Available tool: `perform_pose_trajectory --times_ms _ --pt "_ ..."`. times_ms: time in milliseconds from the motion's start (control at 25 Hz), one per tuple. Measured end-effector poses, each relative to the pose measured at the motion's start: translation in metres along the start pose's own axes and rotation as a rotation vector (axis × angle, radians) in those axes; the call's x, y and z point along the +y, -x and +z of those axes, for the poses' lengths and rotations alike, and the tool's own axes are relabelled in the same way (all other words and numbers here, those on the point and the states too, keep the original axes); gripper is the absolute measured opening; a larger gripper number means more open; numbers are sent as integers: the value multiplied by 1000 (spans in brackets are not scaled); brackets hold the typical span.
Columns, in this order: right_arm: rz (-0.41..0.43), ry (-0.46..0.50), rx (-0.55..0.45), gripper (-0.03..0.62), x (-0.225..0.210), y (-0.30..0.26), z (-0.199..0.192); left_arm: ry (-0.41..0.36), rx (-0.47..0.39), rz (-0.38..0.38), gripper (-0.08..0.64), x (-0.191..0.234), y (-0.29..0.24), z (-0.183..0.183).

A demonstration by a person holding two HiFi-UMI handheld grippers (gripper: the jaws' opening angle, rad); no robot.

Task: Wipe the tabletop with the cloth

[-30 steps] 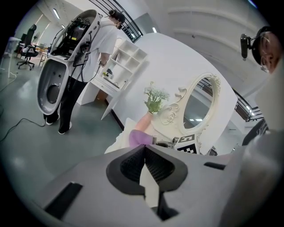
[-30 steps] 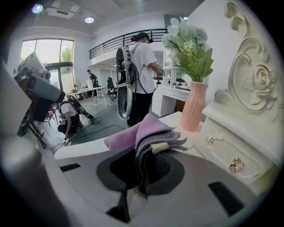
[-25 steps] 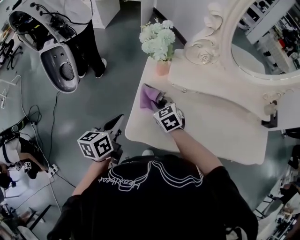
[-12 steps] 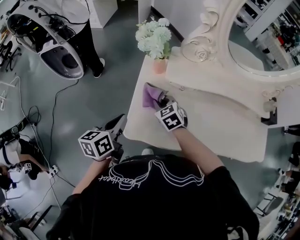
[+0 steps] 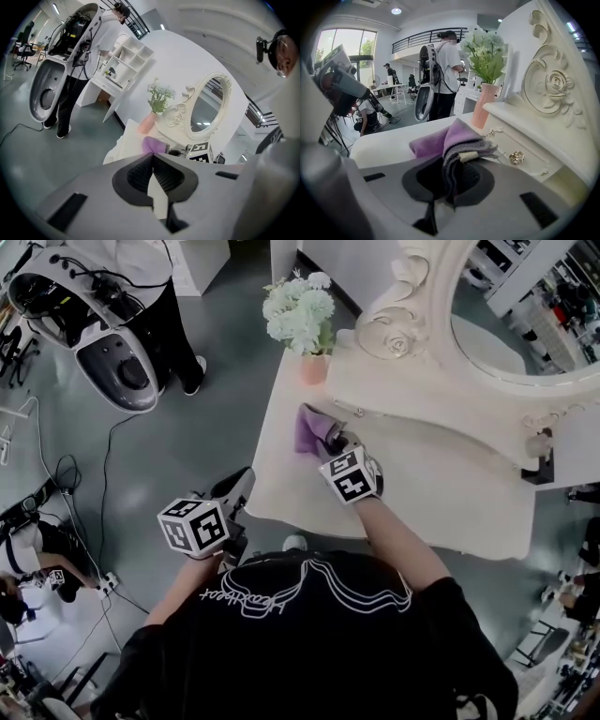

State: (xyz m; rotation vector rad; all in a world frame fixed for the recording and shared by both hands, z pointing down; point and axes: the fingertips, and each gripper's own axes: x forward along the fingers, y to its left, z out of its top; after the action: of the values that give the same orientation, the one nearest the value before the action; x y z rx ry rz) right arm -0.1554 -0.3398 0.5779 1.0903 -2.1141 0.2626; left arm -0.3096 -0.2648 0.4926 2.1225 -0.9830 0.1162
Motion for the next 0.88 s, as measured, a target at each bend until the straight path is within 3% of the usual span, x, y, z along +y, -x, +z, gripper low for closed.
perform_pose_trajectory --times_ms 880 --pt "-106 -41 13 51 -34 33 -38 2 42 -95 5 -30 -28 -13"
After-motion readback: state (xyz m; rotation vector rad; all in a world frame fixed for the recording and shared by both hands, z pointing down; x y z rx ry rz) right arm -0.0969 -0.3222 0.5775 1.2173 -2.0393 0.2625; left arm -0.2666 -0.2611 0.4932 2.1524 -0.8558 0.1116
